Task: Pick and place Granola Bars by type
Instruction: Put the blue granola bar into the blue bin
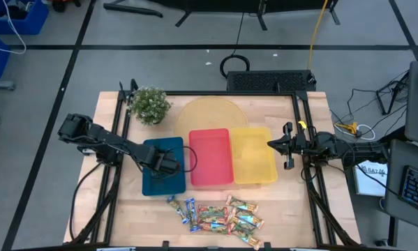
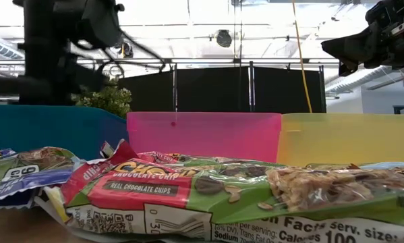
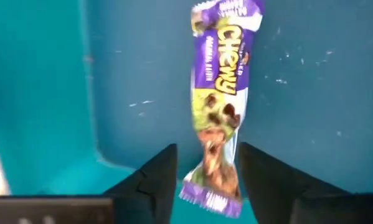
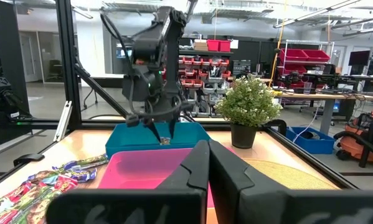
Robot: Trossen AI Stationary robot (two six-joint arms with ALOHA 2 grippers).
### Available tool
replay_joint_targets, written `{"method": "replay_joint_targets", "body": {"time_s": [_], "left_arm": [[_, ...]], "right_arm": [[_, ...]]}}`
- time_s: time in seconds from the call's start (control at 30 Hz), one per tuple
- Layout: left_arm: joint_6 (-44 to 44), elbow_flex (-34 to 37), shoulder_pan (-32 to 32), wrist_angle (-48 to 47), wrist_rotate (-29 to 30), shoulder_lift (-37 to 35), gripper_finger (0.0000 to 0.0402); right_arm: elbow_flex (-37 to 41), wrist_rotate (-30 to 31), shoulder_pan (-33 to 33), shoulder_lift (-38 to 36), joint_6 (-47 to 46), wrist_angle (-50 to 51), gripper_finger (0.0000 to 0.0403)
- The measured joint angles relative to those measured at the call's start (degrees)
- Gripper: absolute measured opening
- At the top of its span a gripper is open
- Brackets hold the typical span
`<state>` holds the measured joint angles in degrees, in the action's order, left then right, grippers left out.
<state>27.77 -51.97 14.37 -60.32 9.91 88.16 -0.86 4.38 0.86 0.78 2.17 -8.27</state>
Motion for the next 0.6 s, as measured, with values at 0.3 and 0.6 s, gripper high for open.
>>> {"method": "replay_joint_targets", "body": {"time_s": [0.3, 0.6], "left_arm": [[7.05, -17.90, 3.04, -8.71, -6.39, -0.02, 0.0249], [6.02, -19.71, 15.03, 18.53, -0.86, 2.79, 0.0198]], "right_arm": [[0.00, 0.00, -0.01, 0.00, 0.00, 0.00, 0.0000], [0.00, 0.00, -0.01, 0.00, 0.00, -0.05, 0.0000]]}}
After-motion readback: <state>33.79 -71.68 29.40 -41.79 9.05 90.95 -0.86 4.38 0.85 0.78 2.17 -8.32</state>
